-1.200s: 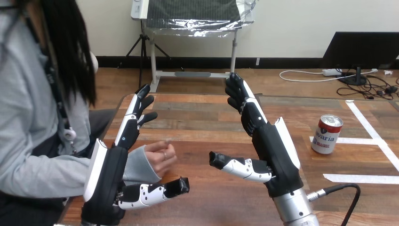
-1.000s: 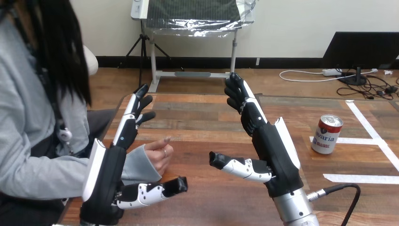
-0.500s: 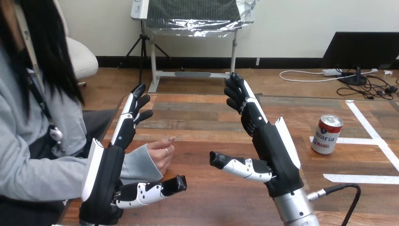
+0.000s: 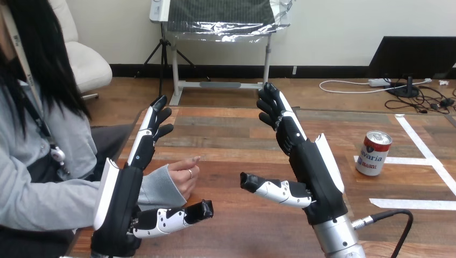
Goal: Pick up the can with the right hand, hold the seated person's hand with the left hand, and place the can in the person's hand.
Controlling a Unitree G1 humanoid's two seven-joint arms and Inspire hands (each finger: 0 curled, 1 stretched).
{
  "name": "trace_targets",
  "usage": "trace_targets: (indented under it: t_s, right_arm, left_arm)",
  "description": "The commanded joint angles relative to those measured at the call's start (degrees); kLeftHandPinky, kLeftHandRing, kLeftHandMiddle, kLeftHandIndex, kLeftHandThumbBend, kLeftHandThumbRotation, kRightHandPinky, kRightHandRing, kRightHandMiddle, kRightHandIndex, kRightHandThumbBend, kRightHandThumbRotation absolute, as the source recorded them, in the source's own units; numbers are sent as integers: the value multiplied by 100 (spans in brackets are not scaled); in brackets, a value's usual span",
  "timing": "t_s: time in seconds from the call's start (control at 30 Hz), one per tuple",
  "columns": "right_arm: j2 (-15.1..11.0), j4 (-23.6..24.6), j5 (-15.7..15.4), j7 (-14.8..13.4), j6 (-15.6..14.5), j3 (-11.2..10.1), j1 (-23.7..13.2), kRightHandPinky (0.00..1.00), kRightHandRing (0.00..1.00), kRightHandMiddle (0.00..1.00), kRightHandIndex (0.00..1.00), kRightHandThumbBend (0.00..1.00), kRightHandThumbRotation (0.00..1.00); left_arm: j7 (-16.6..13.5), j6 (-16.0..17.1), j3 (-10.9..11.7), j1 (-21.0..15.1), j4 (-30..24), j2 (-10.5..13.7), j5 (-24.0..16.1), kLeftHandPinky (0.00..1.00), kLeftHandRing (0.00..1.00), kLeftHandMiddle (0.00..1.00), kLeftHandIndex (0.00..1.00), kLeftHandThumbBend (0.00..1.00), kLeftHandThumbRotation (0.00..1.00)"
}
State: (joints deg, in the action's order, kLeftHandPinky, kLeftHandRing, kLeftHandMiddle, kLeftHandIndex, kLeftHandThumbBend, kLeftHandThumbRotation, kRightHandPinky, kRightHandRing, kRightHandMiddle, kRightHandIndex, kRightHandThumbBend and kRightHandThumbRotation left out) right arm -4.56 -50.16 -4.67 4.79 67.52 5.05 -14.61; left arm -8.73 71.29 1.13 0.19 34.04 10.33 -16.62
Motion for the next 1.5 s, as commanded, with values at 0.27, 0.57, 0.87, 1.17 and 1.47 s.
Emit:
trace_targets:
  t_s: [0.27,0.57,0.87,1.17,1.47]
  right_arm:
    - [-29,0,-42,-78,160,-189,-305,92,95,96,98,100,51]
    - [-142,-118,-313,-341,183,-361,-424,91,93,95,98,100,54]
    - [-212,-236,-293,-515,184,-533,-606,88,92,94,96,100,54]
    - [-309,-389,-312,-699,284,-729,-814,85,90,93,95,100,53]
    - [-430,-423,-305,-897,126,-885,-951,83,90,92,95,100,55]
  left_arm:
    - [-54,93,89,-240,-122,-27,-20,86,93,97,97,100,61]
    - [-83,90,109,-250,-113,-29,-56,86,93,97,97,100,61]
    - [-143,141,130,-290,-51,-15,-135,87,94,98,97,100,62]
    - [-212,145,166,-318,-39,-36,-213,87,93,97,97,100,62]
    - [-254,205,157,-374,37,-8,-220,86,93,97,96,100,63]
